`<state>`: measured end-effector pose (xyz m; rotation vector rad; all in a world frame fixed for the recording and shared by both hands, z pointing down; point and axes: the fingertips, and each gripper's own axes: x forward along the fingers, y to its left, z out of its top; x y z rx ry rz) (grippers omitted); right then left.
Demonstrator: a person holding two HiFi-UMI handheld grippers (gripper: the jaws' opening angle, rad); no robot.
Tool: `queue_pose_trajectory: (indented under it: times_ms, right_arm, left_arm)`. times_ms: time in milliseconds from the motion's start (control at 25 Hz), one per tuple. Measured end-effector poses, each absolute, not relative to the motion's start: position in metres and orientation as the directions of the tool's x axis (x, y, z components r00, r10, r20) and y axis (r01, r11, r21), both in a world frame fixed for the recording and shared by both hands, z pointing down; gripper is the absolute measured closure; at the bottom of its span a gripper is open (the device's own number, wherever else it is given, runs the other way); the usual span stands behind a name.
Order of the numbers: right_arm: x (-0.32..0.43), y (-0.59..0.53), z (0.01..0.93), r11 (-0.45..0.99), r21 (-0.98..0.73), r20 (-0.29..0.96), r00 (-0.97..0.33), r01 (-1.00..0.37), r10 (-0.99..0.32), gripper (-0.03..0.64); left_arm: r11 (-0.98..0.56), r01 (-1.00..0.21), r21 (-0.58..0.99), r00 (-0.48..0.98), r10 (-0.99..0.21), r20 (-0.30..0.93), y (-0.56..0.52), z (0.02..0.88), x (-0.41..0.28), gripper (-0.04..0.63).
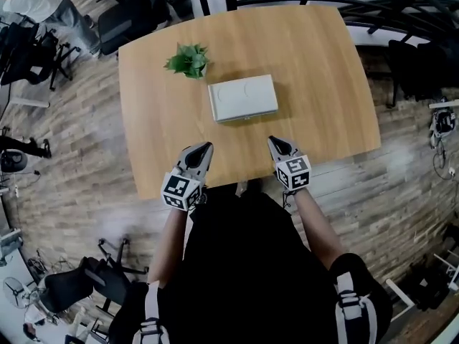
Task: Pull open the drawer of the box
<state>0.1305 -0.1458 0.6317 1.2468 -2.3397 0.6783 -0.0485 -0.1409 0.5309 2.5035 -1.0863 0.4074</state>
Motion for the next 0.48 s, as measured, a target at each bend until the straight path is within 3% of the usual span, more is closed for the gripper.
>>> queue_pose_trajectory:
  times_ms: [480]
  right_arm:
    - [0.082, -0.183, 0.683, 0.515, -0.216, 0.618, -0.524, -0.83, -0.586, 0.589]
  left_arm:
    - [-0.6, -0.762, 0.242, 0.637, -0.631, 0.443, -0.166, 0.549, -0.081, 0.571]
